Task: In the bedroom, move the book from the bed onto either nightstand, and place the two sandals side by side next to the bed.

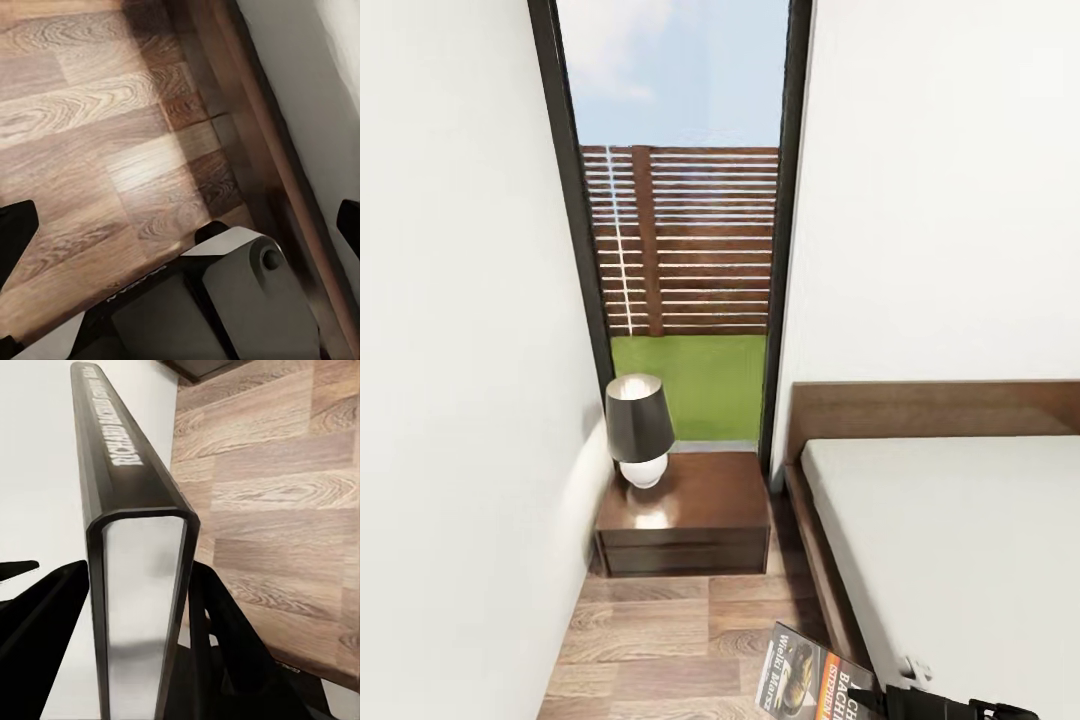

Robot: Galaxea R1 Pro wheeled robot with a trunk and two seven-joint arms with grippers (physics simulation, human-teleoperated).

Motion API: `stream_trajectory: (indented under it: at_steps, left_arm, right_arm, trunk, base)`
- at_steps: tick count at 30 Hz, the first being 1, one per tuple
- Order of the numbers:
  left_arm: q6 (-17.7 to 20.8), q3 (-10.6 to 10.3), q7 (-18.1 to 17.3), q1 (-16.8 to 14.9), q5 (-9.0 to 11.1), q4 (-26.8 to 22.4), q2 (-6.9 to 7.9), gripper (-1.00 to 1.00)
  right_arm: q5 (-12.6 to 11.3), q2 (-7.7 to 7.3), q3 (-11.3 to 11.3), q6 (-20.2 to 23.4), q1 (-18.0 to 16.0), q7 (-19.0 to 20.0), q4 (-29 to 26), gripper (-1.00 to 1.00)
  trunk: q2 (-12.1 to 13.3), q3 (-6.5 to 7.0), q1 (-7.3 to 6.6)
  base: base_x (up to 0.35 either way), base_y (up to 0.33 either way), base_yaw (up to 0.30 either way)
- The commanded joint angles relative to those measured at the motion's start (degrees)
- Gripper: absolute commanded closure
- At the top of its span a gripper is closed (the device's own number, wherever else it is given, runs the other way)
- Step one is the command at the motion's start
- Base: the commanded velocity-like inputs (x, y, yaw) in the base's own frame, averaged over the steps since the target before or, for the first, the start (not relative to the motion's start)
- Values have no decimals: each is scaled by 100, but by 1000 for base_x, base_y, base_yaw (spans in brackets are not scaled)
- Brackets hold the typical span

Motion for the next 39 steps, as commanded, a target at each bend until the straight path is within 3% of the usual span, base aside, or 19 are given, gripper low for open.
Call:
stream_trajectory:
  at_steps: [1,39]
  left_arm:
    - [-43,-47,-1,-6,19,5,4,-100]
    - [-43,-47,-3,-6,19,5,4,-100]
  right_arm:
    - [20,-5,-76,57,-9,15,10,100]
    - [20,1,-76,57,-9,15,18,100]
  trunk:
    - [-13,-13,7]
    - [-13,-13,7]
  base:
    - [309,0,0]
    - [320,0,0]
